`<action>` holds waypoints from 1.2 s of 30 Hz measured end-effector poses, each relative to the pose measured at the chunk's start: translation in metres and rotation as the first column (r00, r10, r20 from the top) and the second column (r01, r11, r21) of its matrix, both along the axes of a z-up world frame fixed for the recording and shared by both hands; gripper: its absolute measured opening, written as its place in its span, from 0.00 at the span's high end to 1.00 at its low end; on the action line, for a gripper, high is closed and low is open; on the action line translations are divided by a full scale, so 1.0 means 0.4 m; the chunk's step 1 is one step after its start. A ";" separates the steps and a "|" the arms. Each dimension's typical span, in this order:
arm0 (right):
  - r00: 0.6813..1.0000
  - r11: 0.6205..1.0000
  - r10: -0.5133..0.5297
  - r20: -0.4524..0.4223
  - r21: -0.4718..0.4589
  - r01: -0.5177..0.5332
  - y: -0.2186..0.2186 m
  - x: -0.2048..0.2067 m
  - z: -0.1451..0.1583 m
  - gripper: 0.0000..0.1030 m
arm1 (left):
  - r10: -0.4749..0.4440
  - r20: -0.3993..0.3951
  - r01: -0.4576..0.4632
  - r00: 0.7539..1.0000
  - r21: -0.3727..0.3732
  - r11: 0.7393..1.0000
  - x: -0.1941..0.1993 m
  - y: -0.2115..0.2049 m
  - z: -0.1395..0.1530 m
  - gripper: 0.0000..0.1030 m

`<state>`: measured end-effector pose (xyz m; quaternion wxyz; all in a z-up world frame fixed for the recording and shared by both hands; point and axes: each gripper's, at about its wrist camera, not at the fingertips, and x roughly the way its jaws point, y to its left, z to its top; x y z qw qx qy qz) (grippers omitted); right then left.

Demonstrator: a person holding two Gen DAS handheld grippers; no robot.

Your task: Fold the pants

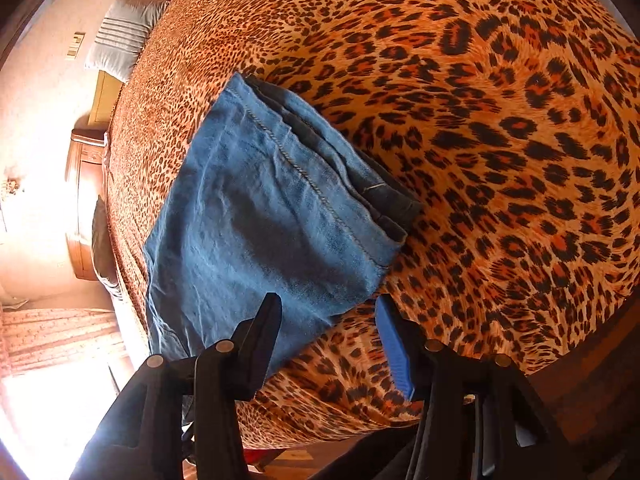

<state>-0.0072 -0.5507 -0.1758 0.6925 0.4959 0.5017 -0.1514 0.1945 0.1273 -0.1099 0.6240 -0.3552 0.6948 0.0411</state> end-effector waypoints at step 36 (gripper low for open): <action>0.988 0.990 -0.078 0.136 -0.107 0.093 -0.168 -0.046 0.137 0.56 | -0.223 0.217 0.229 0.950 -0.001 0.973 0.137 -0.011 0.186 0.33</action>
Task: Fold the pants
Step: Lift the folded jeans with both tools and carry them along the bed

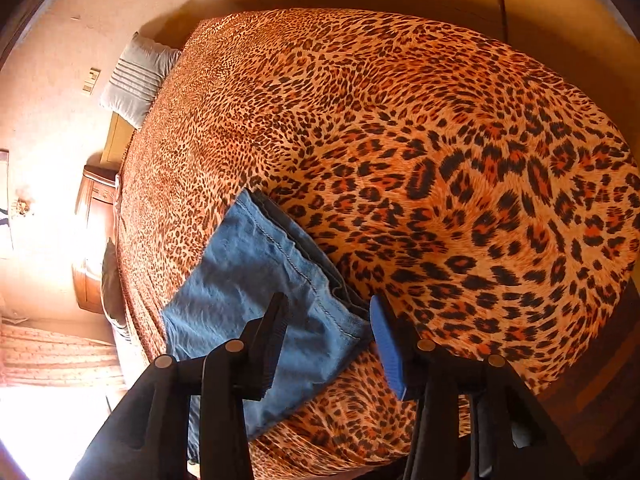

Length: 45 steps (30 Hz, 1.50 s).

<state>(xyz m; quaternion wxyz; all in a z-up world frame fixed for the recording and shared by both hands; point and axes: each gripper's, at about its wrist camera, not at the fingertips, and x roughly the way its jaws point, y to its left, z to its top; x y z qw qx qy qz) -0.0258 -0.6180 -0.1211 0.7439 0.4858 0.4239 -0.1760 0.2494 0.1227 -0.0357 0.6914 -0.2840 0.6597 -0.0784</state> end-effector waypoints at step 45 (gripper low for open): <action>0.748 0.783 -0.571 0.338 0.499 0.372 0.244 -0.135 -0.327 0.40 | -0.939 -0.211 0.959 -0.272 -0.139 -0.247 0.185 -1.642 -0.414 0.02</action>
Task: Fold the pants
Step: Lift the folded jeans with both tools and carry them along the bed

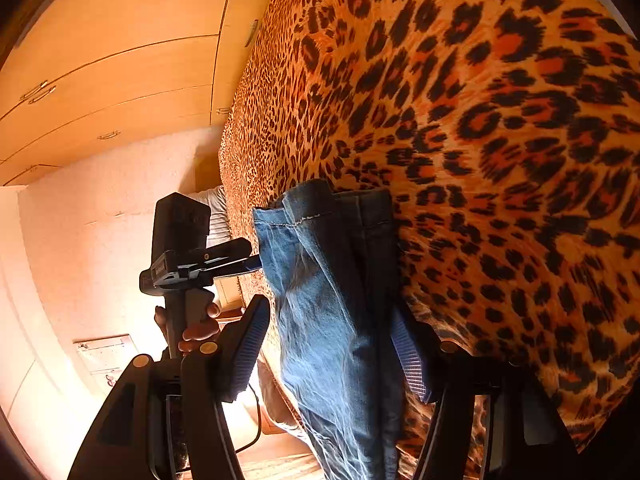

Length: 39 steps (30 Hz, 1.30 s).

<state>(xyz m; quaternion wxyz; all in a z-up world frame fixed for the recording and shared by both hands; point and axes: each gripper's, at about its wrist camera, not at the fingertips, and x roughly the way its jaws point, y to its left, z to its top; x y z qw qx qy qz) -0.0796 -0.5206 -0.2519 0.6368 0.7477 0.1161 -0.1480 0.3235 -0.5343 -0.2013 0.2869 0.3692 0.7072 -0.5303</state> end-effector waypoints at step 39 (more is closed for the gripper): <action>0.968 0.913 0.188 -0.166 -0.334 -0.235 -0.014 0.215 0.176 0.83 | 0.276 0.103 -0.250 0.956 -0.212 0.945 0.025 0.189 0.218 0.82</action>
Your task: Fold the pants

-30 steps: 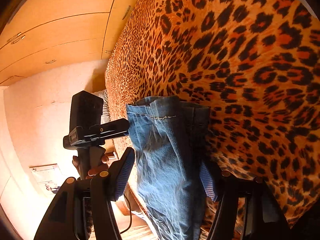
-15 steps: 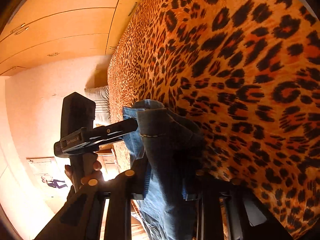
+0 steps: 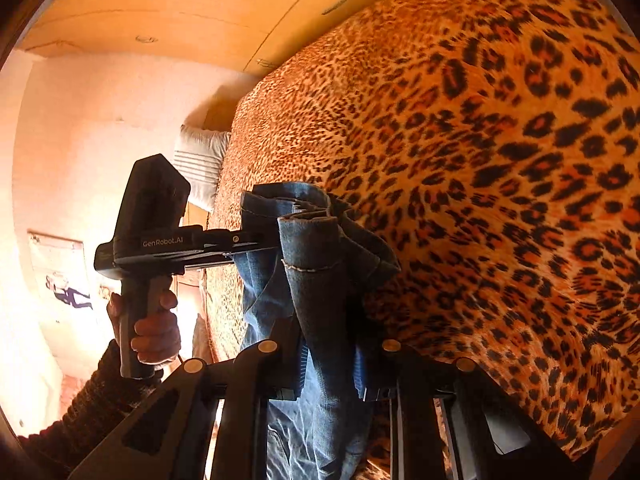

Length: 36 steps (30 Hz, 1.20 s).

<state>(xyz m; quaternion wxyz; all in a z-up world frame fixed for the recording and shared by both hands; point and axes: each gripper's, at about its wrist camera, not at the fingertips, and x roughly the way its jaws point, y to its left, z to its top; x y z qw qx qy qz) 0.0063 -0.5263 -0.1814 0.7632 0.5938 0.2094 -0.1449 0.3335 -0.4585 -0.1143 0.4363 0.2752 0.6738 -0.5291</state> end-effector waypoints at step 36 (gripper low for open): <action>0.299 0.215 0.866 -0.402 -0.241 -0.946 0.552 0.318 0.166 0.58 | 0.868 -0.195 -0.889 0.457 -0.054 0.456 0.071 1.233 0.152 0.30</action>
